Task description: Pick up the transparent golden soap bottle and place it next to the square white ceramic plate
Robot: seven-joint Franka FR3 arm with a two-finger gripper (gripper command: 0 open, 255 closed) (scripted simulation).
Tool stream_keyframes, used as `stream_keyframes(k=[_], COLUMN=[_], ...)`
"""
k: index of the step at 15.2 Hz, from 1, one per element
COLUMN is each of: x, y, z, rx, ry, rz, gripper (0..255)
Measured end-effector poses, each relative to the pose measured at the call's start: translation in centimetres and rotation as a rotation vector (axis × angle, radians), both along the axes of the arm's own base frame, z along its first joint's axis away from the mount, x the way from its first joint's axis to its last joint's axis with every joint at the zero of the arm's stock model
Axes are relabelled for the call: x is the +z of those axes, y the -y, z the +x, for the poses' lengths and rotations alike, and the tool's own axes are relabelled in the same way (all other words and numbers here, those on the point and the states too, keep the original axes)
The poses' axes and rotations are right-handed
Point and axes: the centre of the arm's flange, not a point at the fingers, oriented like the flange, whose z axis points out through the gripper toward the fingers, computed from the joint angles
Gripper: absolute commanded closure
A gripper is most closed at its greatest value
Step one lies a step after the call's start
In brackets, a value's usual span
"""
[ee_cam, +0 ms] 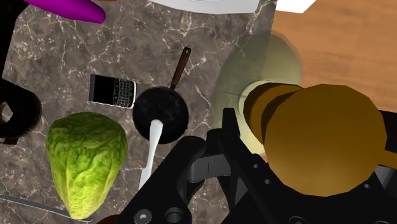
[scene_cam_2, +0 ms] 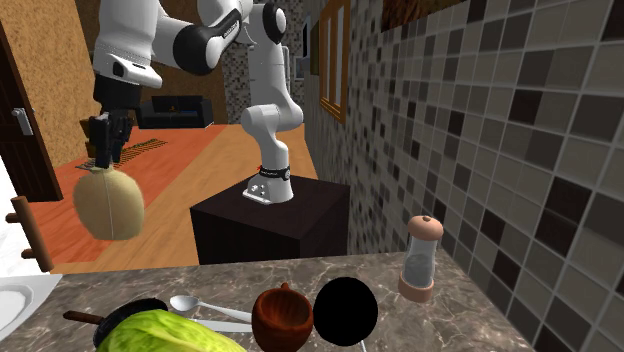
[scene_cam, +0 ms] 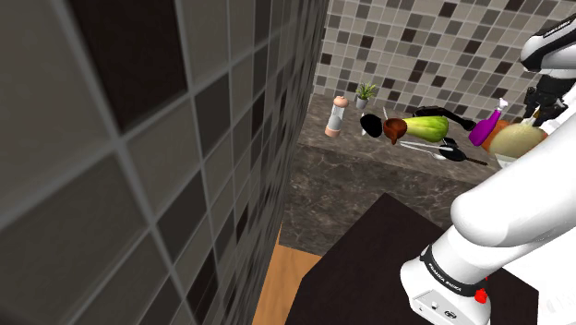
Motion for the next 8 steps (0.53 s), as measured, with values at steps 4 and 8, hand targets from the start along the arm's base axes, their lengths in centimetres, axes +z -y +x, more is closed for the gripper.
stream_keyframes(k=[4,8], x=[-2.1,-4.1], y=[0.2,0.0], z=[-0.1,-0.1], rx=[0.000,0.000], ry=[0.000,0.000], rz=[0.000,0.000], gripper=[255,255])
